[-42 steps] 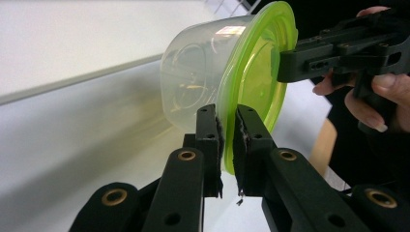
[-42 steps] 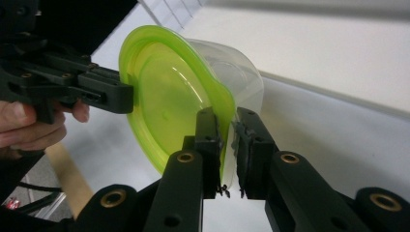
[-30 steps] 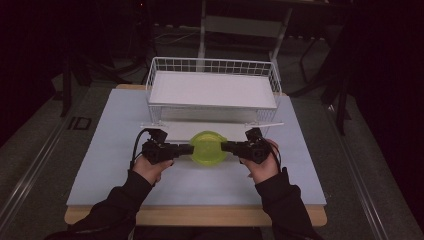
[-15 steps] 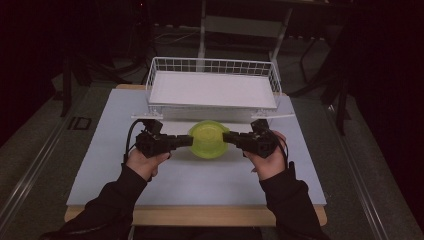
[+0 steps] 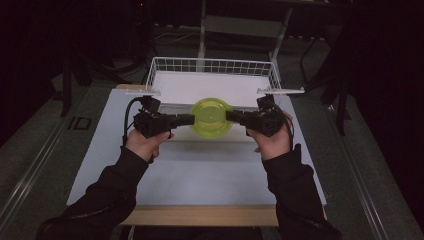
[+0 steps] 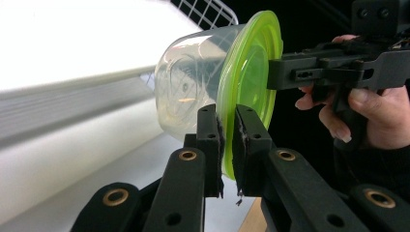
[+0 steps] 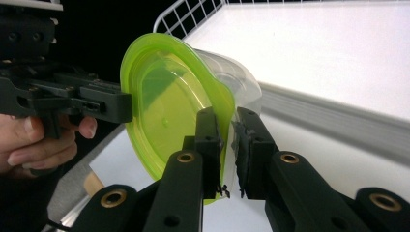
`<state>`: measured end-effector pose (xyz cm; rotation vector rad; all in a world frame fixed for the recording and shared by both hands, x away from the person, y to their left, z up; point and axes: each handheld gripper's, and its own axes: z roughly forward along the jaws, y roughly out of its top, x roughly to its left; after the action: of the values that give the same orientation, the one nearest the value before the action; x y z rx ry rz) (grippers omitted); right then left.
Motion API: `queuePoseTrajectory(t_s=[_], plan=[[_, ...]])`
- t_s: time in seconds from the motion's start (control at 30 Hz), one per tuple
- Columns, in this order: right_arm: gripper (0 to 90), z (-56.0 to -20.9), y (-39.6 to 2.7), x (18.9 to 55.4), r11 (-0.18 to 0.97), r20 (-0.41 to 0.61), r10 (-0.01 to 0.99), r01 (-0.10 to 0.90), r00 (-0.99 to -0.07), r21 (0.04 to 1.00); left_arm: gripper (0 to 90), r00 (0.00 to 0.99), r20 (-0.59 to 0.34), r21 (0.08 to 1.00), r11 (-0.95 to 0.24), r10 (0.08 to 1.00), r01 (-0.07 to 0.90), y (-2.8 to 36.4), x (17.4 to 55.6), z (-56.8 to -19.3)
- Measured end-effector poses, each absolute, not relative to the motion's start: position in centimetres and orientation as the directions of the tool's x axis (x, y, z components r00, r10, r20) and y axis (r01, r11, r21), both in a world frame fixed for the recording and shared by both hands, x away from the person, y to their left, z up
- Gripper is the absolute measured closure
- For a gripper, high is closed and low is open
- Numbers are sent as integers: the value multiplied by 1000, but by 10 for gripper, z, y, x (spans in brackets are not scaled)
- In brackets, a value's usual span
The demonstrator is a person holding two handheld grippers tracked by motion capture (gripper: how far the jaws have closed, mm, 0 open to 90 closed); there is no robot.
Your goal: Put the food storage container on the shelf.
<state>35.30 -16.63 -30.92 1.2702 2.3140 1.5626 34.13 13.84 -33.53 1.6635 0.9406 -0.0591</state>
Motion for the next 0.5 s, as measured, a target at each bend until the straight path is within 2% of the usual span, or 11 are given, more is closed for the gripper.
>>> queuePoseTrajectory(t_s=[0.27,0.5], plan=[[805,-292,-166,373,125,382,666,601,-640,790,835,668,-499,804,7,552,594,137,358,-317],[805,-286,-170,401,85,425,689,648,-587,757,831,646,-471,803,-11,601,595,127,383,-305]])
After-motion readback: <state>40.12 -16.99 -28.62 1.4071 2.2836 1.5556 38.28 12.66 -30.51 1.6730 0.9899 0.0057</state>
